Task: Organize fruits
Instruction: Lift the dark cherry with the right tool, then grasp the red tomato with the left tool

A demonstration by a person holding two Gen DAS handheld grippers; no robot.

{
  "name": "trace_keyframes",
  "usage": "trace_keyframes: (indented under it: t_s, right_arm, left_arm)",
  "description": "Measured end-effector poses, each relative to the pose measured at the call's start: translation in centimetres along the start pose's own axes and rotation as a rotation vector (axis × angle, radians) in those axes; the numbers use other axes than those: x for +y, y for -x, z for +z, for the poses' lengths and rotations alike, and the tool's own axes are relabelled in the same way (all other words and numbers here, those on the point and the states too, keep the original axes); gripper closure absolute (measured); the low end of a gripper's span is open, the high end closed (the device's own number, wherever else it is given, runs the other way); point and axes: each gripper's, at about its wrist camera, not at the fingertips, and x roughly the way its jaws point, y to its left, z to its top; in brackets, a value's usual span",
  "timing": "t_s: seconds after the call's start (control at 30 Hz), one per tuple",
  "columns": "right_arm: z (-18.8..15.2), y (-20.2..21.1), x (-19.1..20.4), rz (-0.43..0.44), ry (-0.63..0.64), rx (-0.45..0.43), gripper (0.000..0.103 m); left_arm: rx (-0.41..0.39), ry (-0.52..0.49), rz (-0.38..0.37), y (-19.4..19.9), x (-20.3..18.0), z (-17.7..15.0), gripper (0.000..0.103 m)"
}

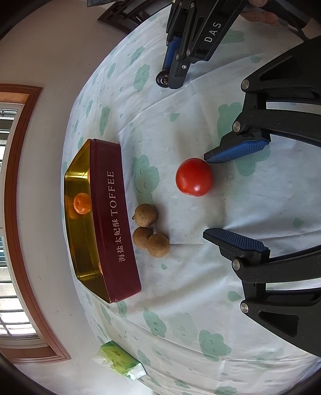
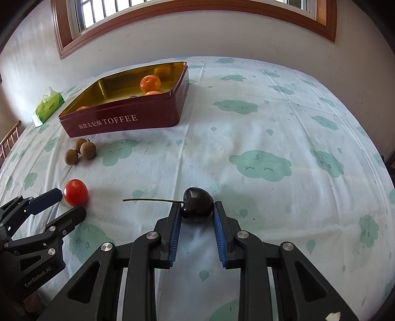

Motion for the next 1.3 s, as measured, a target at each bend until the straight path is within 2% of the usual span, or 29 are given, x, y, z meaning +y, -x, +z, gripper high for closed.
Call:
trace_keyframes:
  t_s: [0.5,0.77,1.3]
  right_arm:
    - [0.1,0.0,0.0,0.004,0.003,-0.007,0.079]
    - [0.0,0.0,0.0,0.001,0.004,-0.008,0.079]
    - [0.0,0.0,0.1,-0.003,0.006,-0.008,0.079]
  left_arm:
    - [0.004,0.014,0.017,-1.0,-0.6,1.3,0.048]
    - [-0.006,0.001,0.0,-0.8,-0.7,1.2,0.07]
    - [-0.004,0.014,0.011,-0.5,-0.2,0.9,0.071]
